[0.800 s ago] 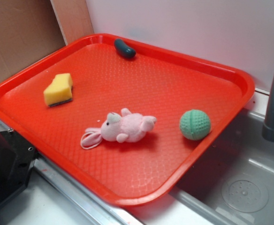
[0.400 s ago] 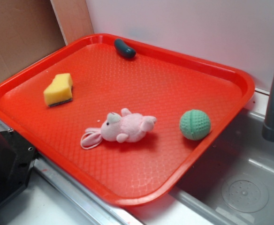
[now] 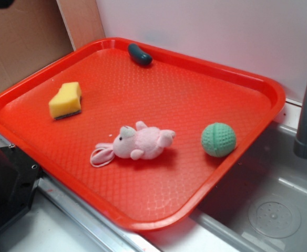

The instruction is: Grab the green ball.

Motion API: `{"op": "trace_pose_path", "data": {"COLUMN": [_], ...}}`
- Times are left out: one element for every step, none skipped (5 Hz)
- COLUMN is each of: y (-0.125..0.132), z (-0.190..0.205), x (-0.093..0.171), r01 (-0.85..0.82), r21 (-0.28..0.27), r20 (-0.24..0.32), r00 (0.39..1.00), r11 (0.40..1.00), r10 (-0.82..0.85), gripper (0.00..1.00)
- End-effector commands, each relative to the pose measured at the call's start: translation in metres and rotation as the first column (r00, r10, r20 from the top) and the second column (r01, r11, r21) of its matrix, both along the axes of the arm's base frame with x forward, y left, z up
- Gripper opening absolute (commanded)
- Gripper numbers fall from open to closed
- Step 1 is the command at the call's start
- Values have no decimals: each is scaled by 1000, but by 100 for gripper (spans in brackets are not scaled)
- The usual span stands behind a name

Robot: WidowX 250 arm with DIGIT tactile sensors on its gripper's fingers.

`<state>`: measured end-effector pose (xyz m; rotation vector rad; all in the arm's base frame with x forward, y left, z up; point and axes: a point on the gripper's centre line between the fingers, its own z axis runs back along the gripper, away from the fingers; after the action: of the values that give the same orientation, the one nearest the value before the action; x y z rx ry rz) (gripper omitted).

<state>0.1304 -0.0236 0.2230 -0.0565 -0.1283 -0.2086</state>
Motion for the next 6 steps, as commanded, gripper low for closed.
{"op": "trace_pose_path", "data": {"y": [-25,-42,-57,-77,-98,-121], "z": [-22,-45,-68,-90,-112,-133], "x": [29,50,71,85,98,102], "r01": [408,613,739,818,888,918], "r21": [14,36,33,63,44,18], "r20": [106,166,202,214,229,201], "r00": [907,775,655,548,437,386], "r11": [913,789,673,571,458,397], "r10": [-407,-609,-728,-808,-869,-900], "gripper": [100,100,100,100,100,100]}}
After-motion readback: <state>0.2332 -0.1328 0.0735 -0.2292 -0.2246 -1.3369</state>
